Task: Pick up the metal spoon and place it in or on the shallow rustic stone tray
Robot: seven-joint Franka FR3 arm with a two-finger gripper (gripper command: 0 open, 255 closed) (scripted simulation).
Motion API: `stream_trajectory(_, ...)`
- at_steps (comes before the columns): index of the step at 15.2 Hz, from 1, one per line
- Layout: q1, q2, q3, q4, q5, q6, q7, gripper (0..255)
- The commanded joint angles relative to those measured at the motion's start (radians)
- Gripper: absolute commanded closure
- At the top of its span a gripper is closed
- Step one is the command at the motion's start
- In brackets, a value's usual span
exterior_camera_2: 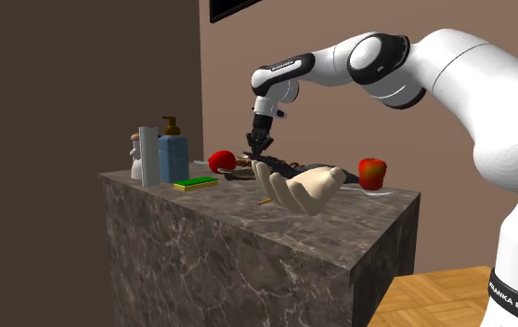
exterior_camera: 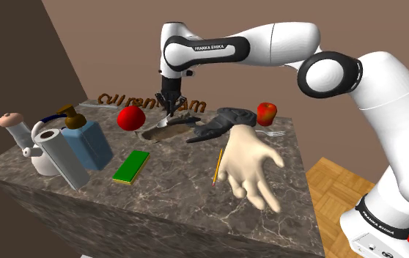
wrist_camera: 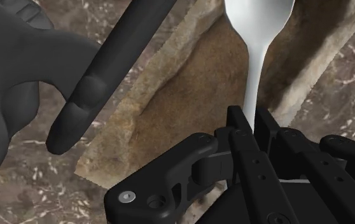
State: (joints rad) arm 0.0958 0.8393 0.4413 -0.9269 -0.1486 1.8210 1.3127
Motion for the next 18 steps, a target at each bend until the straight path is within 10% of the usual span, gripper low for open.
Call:
stream_trajectory(1, -0.007, -0.004, 0.0, -0.036, 0.0, 0.031, -0.001, 255)
stream_trajectory(13, -0.016, -0.002, -0.001, -0.092, -0.001, 0.087, -0.003, 255)
stream_trajectory(14, -0.016, -0.002, -0.001, -0.092, -0.001, 0.087, -0.003, 0)
stream_trajectory(18, -0.016, -0.002, -0.001, -0.092, -0.001, 0.087, -0.003, 0)
